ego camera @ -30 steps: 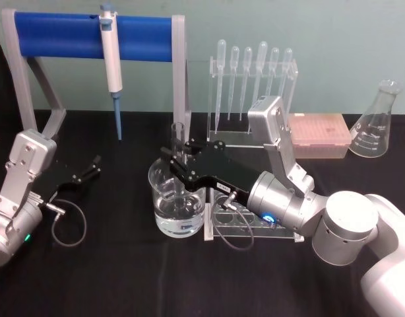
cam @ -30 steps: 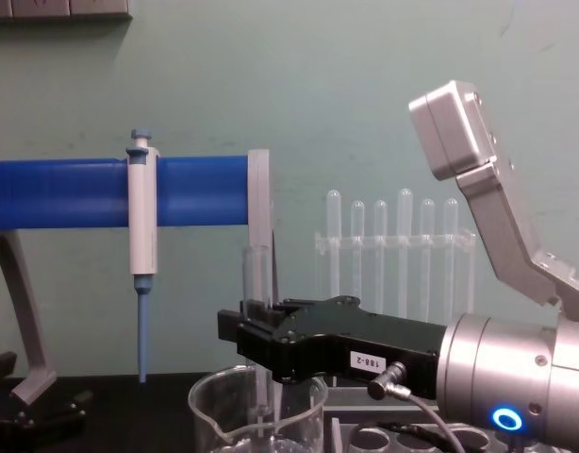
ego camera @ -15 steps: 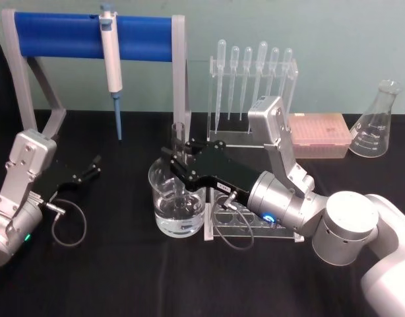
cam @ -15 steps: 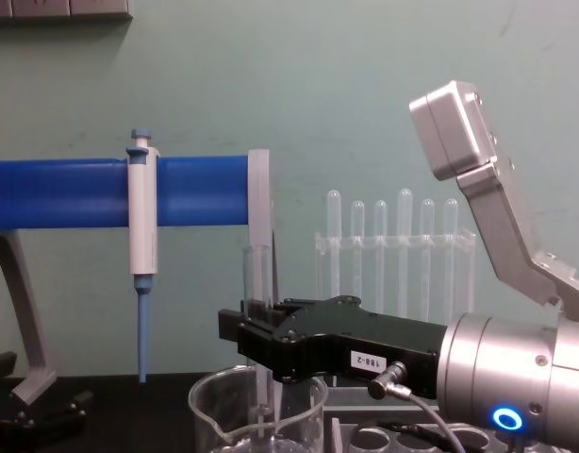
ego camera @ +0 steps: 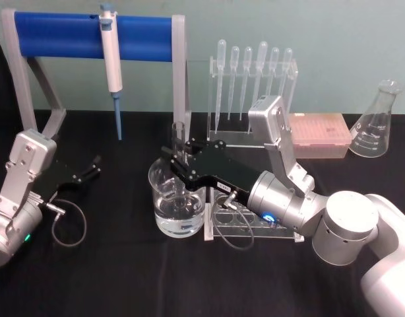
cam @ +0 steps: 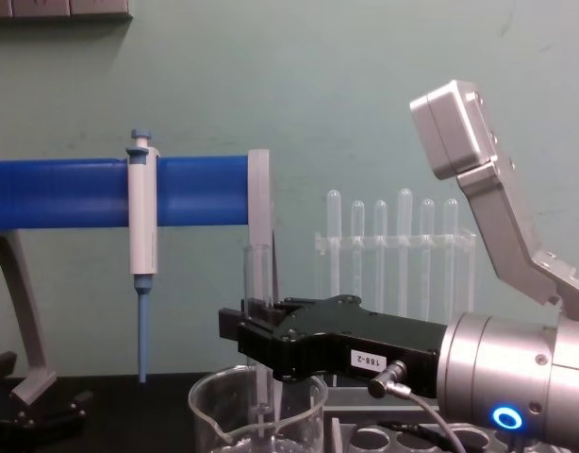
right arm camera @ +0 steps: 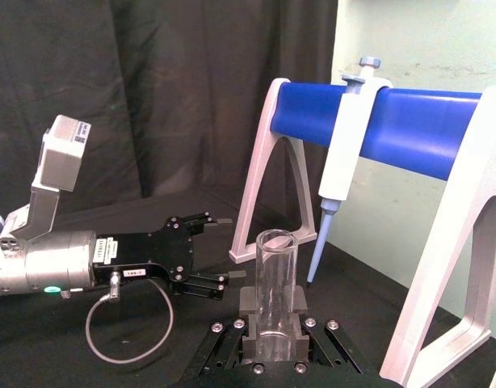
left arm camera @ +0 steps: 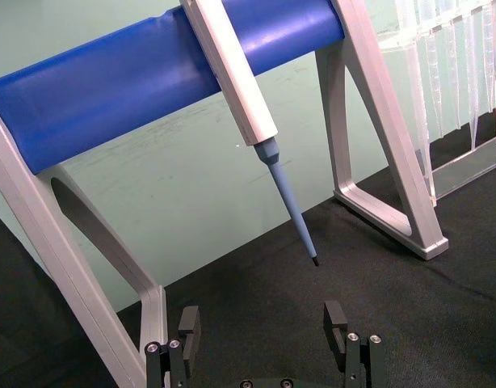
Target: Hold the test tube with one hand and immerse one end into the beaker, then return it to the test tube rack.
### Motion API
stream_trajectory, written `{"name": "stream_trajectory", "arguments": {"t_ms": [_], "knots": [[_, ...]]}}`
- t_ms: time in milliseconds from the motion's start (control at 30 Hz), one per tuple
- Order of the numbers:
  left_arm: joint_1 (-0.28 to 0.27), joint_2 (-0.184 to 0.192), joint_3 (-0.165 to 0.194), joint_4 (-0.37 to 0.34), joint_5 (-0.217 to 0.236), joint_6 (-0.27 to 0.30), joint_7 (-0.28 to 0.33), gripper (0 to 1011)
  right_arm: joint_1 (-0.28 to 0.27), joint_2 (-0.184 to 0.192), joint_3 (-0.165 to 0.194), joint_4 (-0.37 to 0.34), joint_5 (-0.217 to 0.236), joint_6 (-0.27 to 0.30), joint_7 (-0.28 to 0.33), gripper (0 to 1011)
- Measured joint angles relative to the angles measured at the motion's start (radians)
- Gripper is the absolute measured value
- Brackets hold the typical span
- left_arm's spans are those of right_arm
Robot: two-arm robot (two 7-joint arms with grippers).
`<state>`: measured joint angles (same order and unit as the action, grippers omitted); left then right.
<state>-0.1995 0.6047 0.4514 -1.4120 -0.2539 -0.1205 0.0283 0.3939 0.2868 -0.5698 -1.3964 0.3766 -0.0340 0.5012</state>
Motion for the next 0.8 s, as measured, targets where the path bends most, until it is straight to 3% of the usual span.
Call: {"name": "stream_trajectory", "arguments": {"t_ms": [800], "knots": [[0.0, 0.0, 0.0, 0.0, 0.0, 0.0, 0.0, 1000, 0.0, 0.0, 0.0, 0.0, 0.001, 0.0, 0.0, 238]]}}
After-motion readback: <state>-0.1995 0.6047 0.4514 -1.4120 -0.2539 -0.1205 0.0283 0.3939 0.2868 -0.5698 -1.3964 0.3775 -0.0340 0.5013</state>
